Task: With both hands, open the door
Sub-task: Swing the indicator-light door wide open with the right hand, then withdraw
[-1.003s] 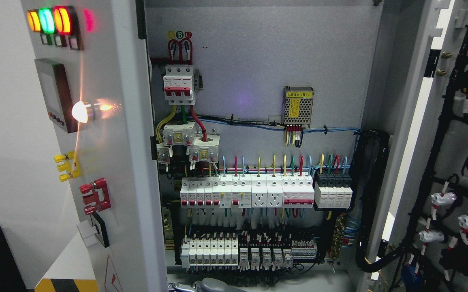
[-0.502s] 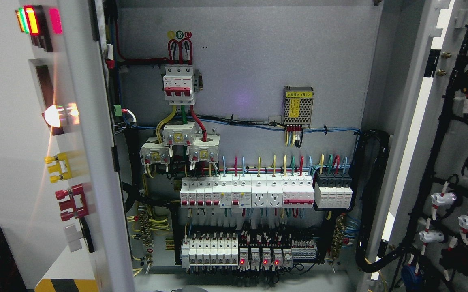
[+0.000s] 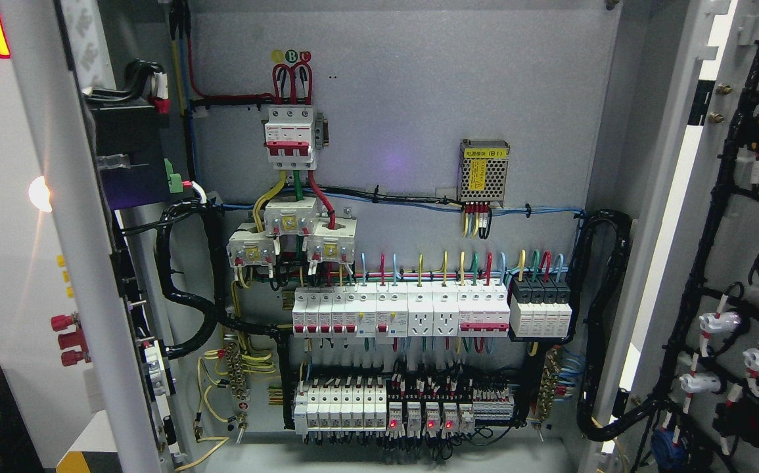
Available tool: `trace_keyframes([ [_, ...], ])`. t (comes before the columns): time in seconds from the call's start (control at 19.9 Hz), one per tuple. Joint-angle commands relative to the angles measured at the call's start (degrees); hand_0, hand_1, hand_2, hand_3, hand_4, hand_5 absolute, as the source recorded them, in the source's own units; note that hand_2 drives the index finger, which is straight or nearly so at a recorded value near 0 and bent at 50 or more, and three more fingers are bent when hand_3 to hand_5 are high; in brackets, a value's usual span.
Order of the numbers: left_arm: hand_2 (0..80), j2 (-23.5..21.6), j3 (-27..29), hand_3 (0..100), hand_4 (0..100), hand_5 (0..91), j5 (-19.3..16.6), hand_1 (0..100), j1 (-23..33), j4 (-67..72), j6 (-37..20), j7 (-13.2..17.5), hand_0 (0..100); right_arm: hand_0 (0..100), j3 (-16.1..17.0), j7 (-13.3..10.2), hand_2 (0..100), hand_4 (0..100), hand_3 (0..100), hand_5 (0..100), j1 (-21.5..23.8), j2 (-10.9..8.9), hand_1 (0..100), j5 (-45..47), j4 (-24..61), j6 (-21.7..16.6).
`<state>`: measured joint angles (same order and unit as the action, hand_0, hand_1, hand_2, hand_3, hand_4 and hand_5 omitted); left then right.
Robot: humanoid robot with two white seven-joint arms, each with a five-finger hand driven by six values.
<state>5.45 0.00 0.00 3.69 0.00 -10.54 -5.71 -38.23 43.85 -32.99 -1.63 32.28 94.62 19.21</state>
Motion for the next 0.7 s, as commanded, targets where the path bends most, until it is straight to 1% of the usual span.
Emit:
trace_keyframes([
  [0.0, 0.0, 0.0, -0.62, 0, 0, 0.0, -0.18, 0, 0.0, -0.44, -0.01, -0.01, 0, 0, -3.95, 0.01, 0, 0, 0, 0, -0.59, 3.74, 0, -0.9, -1.28, 0.04],
  [0.15, 0.0, 0.0, -0.62, 0, 0, 0.0, -0.26, 0, 0.0, -0.44, -0.01, -0.01, 0, 0, -5.19, 0.01, 0, 0, 0, 0, -0.76, 3.92, 0, -0.9, -1.46, 0.04],
  [0.2, 0.0, 0.0, -0.62, 0, 0, 0.0, -0.26, 0, 0.0, -0.44, -0.01, -0.01, 0, 0, -5.36, -0.08, 0, 0, 0, 0, -0.94, 4.35, 0, -1.07, -1.81, 0.04],
  [0.3, 0.0, 0.0, -0.62, 0, 0, 0.0, -0.26, 0, 0.0, -0.44, -0.01, -0.01, 0, 0, -5.36, -0.08, 0, 0, 0, 0, -1.72, 6.02, 0, -2.39, -2.25, 0.04],
  [0.5, 0.0, 0.0, -0.62, 0, 0, 0.0, -0.26, 0, 0.0, -0.44, -0.01, -0.01, 0, 0, -5.45, -0.08, 0, 0, 0, 0, -2.61, 8.05, 0, -5.81, -4.53, 0.04],
  [0.65, 0.0, 0.0, -0.62, 0, 0, 0.0, -0.26, 0, 0.0, -0.44, -0.01, -0.01, 0, 0, -5.54, -0.08, 0, 0, 0, 0, -2.7, 8.14, 0, -6.09, -6.02, 0.04],
])
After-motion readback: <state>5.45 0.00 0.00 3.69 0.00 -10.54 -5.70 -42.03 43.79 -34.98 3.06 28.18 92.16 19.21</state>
